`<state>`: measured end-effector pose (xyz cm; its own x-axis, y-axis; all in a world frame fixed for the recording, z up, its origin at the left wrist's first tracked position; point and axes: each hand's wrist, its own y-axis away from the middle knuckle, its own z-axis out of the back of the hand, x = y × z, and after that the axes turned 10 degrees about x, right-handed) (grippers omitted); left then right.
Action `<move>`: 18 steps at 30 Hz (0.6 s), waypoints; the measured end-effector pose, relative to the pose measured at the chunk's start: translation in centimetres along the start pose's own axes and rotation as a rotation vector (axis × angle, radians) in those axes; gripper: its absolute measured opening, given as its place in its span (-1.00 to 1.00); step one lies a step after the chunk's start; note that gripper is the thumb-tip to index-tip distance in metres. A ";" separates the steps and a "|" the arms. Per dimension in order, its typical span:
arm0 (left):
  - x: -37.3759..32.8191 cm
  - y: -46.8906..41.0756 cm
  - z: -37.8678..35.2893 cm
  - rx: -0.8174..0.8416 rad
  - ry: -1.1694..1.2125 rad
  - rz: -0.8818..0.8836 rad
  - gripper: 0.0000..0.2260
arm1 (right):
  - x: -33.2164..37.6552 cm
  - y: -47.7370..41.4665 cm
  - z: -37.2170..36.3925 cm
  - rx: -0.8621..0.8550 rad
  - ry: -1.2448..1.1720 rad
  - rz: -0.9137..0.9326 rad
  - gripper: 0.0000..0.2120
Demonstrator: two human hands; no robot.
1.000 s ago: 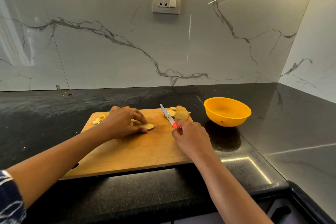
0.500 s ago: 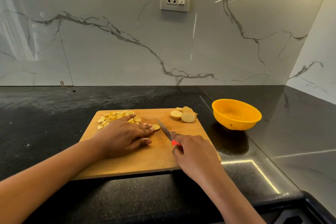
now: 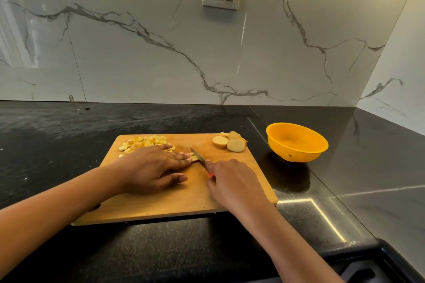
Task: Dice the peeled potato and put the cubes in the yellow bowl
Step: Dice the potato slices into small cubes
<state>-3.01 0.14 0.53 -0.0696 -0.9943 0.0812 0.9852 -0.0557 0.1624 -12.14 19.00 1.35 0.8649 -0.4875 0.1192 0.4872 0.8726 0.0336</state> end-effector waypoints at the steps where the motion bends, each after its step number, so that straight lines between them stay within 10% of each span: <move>1: -0.1 0.0 0.0 -0.005 -0.003 0.007 -0.10 | 0.3 -0.2 0.1 0.000 0.027 0.009 -0.63; 18: 0.3 0.4 -0.5 -0.072 -0.015 0.057 -0.31 | -0.5 2.5 1.0 -0.140 -0.064 0.012 -0.57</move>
<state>-2.52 -0.21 0.10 -0.0147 -0.9946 0.1029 0.9963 -0.0058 0.0863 -11.51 21.45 2.38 0.8637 -0.4701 0.1819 0.4926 0.8637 -0.1066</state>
